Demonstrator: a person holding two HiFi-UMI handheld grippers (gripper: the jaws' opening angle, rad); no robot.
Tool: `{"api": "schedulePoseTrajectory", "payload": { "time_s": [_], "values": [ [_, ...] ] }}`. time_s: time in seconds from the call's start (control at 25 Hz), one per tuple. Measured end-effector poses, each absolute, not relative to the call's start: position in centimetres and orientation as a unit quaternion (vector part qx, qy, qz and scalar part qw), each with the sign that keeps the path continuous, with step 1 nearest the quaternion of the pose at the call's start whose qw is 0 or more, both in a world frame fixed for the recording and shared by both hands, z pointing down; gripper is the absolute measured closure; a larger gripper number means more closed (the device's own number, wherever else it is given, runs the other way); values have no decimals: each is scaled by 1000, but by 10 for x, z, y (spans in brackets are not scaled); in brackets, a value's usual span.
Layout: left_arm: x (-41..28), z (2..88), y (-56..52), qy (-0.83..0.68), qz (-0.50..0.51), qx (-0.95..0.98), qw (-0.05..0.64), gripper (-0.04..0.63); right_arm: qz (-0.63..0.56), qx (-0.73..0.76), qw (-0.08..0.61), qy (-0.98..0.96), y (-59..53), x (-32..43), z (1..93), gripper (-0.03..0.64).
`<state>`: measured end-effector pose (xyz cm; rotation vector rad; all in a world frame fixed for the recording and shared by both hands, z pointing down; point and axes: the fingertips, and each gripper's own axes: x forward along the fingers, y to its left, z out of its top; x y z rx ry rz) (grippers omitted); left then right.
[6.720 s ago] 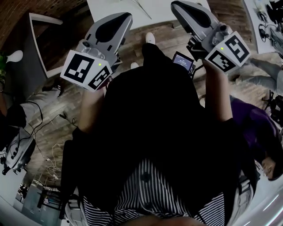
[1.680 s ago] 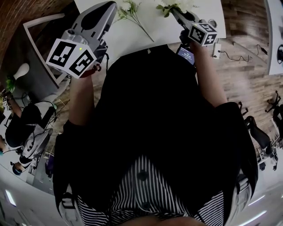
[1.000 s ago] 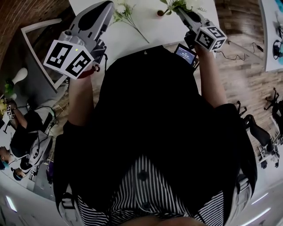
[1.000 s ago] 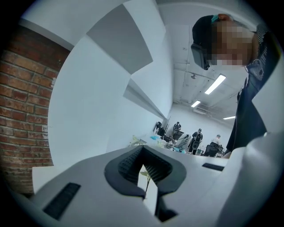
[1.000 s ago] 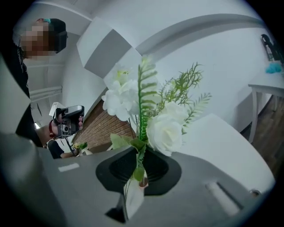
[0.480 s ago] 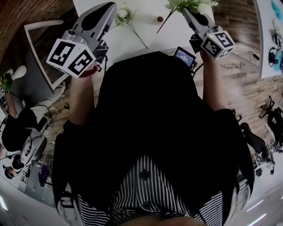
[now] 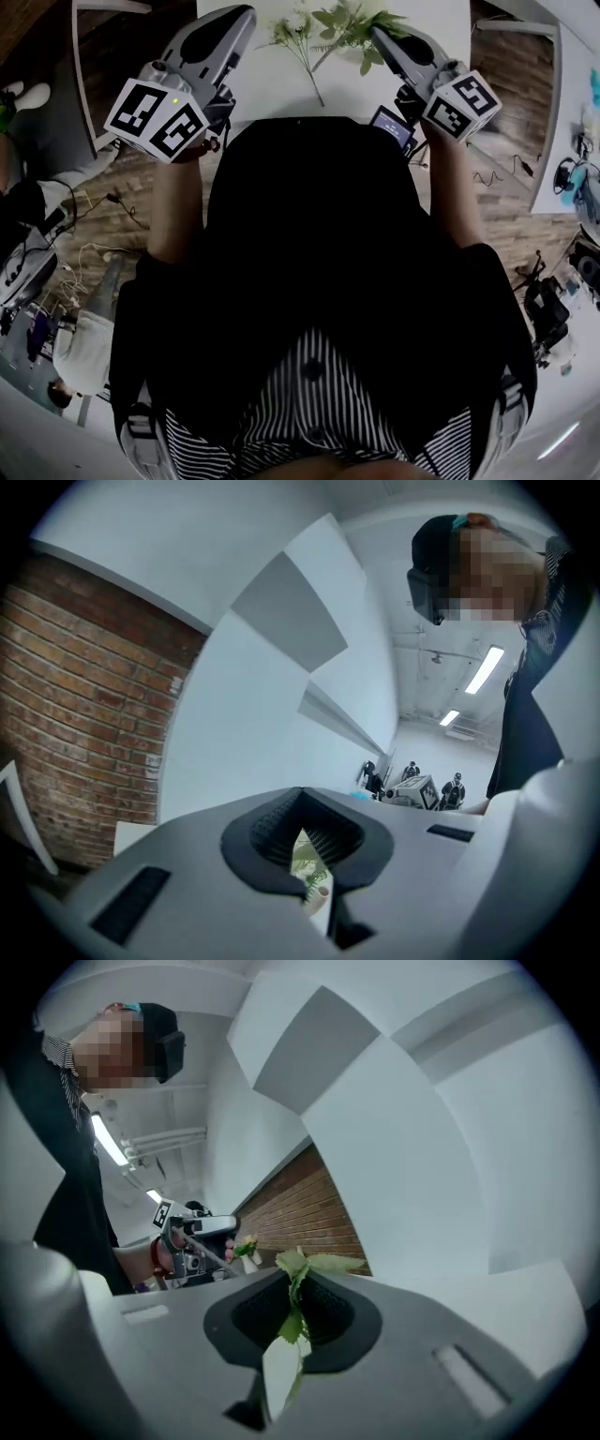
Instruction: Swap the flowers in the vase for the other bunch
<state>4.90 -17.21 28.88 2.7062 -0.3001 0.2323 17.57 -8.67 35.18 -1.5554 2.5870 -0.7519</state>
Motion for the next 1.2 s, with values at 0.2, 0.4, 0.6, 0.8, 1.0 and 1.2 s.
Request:
{"api": "schedulePoseTrajectory", "payload": {
  "time_s": [0.2, 0.4, 0.6, 0.8, 1.0, 1.2],
  "values": [
    [-4, 291, -176, -190, 66, 955, 218, 589, -230, -401, -6, 887, -116, 120, 342, 594],
    [-80, 298, -189, -267, 53, 933, 235, 589, -224, -327, -27, 917, -169, 49, 345, 594],
    [-140, 299, -187, -328, 43, 910, 249, 589, -226, -284, -38, 931, -207, -7, 357, 594],
    [-161, 306, -189, -352, 40, 901, 252, 589, -235, -270, -75, 931, -222, -35, 399, 594],
    [-170, 319, -189, -365, 40, 892, 264, 589, -309, -280, -129, 900, -208, -47, 492, 592],
    [-168, 325, -190, -360, 48, 892, 269, 589, -382, -269, -210, 859, -172, -63, 574, 588]
  ]
}}
